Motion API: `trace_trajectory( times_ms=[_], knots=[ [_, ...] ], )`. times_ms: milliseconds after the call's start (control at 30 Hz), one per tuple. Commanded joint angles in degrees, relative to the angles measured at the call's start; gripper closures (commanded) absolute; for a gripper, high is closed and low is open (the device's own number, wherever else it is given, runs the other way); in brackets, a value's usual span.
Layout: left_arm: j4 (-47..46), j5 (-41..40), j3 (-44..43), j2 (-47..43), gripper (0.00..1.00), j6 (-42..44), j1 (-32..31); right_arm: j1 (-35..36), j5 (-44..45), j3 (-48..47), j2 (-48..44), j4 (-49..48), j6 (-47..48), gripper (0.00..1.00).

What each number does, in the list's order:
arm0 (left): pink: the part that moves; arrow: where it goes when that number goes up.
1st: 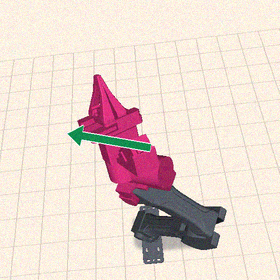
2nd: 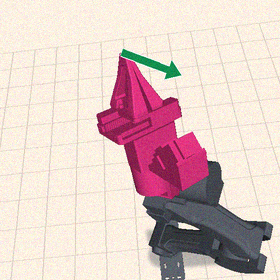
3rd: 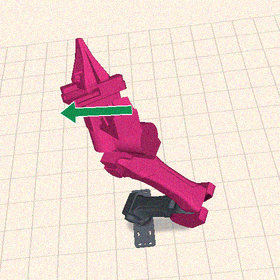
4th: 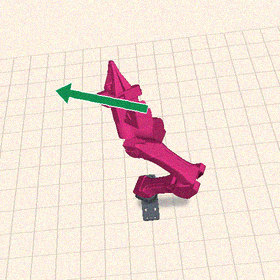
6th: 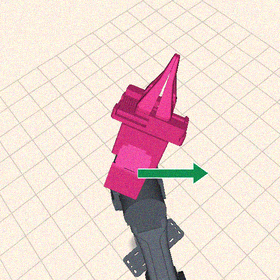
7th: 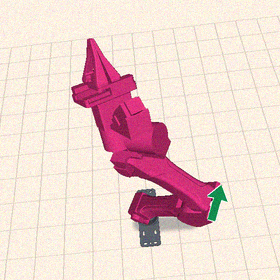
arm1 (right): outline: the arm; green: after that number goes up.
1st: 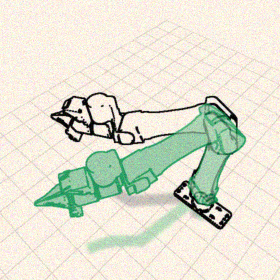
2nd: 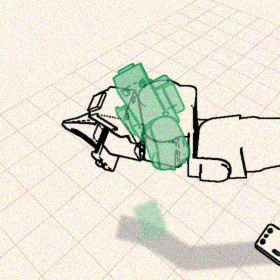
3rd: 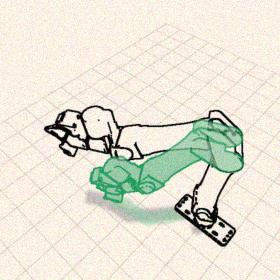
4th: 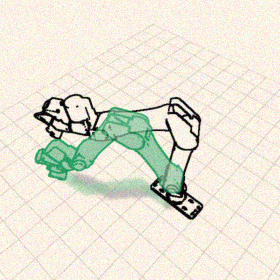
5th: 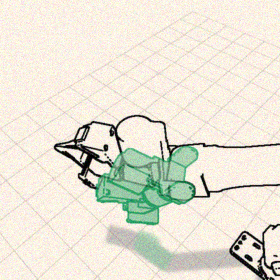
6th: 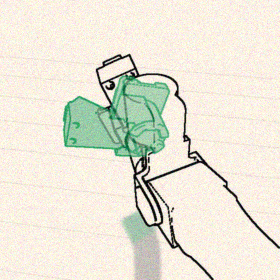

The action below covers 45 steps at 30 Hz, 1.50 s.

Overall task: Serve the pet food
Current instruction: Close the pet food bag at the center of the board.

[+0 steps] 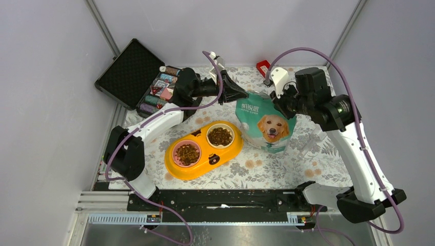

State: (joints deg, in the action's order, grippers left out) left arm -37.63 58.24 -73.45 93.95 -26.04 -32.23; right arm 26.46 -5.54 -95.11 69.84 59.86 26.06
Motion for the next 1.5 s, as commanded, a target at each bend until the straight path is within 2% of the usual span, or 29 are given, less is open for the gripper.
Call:
trace_trajectory(
  times_ms=[0,167,200,267,333,400,633,833,967,1067,1133,1200,1233,1467],
  knots=[
    [-7.4,-3.1,-1.2,-5.6,1.00,0.8,3.3,-1.6,6.8,0.8,-1.7,5.0,1.6,1.00],
    [-7.3,-3.0,-1.1,-5.8,1.00,1.0,3.3,-2.3,5.7,0.0,-2.1,4.7,1.2,1.00],
    [-7.3,-3.0,-1.1,-5.7,1.00,0.9,3.3,-2.3,5.0,-0.4,-2.0,4.8,0.9,0.91],
    [-7.7,-3.0,-1.1,-5.6,1.00,0.7,3.3,-2.3,2.9,-1.1,-1.5,4.8,0.5,0.68],
    [-8.0,-3.0,-1.0,-5.6,1.00,0.5,3.3,-2.3,0.3,-2.2,-0.8,4.9,0.0,0.55],
    [-8.1,-3.0,-0.9,-5.6,1.00,0.4,3.3,-2.3,-2.9,-3.6,0.3,4.9,-0.8,0.53],
    [-8.2,-2.9,-0.9,-5.8,1.00,0.3,3.3,-1.6,-8.6,-10.1,6.5,5.2,-3.7,0.56],
    [-8.5,-2.9,-1.1,-5.6,1.00,0.0,3.3,1.6,-8.8,-13.8,10.6,6.0,-4.2,0.59],
    [-8.8,-2.7,-1.3,-5.3,1.00,-0.4,3.3,3.0,-8.1,-15.6,12.5,6.1,-4.9,0.67],
    [-9.1,-2.4,-1.2,-5.2,1.00,-0.8,3.3,3.2,-8.0,-17.1,13.8,6.1,-5.4,0.80],
    [-9.1,-2.4,-1.1,-5.3,1.00,-0.8,3.3,3.2,-7.6,-17.6,14.1,6.1,-5.3,0.84],
    [-9.2,-2.4,-1.1,-5.3,1.00,-0.8,3.3,3.2,-7.0,-17.6,14.1,6.1,-5.2,0.97],
    [-9.2,-2.4,-1.2,-5.3,1.00,-0.8,3.3,3.2,-6.1,-17.3,13.9,6.1,-5.0,1.00],
    [-7.1,-2.6,-0.9,-6.2,1.00,1.3,3.5,3.0,4.5,-8.3,6.6,4.9,-0.8,1.00]
  ],
)
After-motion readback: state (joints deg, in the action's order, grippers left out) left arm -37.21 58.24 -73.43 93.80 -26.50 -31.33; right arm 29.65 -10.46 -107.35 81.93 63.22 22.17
